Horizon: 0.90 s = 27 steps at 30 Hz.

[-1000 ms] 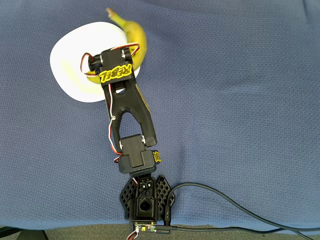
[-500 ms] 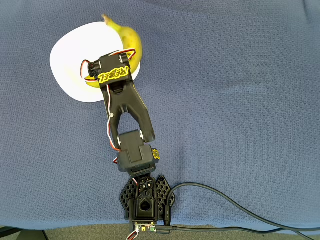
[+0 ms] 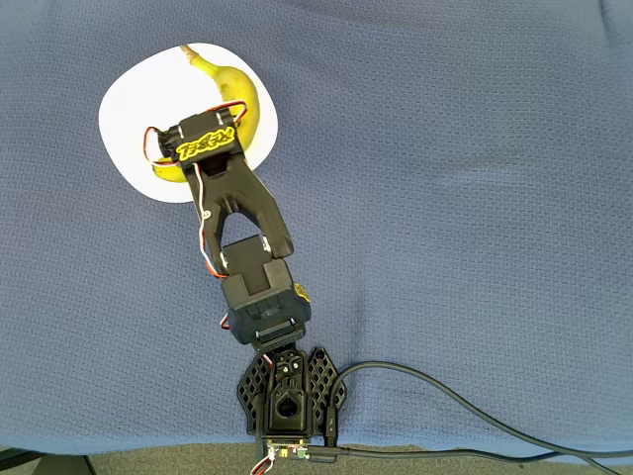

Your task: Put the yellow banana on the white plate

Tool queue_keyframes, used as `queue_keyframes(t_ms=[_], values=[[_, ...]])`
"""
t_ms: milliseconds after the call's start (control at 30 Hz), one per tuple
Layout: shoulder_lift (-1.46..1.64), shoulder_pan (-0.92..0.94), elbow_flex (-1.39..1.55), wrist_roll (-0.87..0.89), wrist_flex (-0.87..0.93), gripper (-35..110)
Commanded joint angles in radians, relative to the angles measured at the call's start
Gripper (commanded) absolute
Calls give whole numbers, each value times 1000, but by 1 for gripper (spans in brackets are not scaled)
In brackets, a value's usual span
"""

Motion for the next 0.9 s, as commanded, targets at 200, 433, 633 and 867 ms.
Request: queue_keyframes(t_ms=[200, 433, 633, 867], values=[[-60, -14, -207, 0, -32, 0], [-91, -8, -229, -9, -40, 0], [-124, -9, -238, -11, -55, 0], [-140, -11, -236, -12, -58, 0]])
